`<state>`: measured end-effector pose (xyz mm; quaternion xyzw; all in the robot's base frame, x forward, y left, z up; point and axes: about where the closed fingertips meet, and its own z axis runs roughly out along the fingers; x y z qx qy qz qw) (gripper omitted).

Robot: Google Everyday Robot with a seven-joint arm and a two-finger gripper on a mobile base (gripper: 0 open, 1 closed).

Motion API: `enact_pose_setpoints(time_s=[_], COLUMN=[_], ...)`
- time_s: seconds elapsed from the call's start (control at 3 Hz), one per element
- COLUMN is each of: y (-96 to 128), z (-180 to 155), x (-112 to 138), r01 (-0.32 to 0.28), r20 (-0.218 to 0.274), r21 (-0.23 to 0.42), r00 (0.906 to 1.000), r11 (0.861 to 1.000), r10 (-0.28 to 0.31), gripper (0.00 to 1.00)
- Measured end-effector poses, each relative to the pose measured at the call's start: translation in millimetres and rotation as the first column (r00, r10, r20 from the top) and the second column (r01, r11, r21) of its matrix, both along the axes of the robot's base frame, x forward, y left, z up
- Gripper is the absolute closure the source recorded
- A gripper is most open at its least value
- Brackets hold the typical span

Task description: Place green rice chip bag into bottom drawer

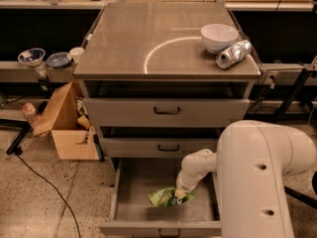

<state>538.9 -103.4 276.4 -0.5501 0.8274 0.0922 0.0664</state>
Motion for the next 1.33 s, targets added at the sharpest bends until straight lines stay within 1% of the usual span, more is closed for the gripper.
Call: enact_pose_setpoints(time_s=[0.33,0.67,1.0,1.33], y=[-0.3,-0.3,-0.3,-0.2], z=[-37.4,-37.4,-37.4,-37.5], x=[7.0,7.0,6.9,6.9], r01=[-0.008,-0.008,-0.008,-0.008], r20=[-0.054,-0.055,-0.055,-0.055], r21=[0.006,0.006,0.006,0.006], r00=[0.9985,0.9985,0.9985,0.9985], r11=[1.0,1.0,1.0,1.0], r10=[0.008,0.008,0.008,0.008], gripper=[1.0,1.0,0.85,0.61])
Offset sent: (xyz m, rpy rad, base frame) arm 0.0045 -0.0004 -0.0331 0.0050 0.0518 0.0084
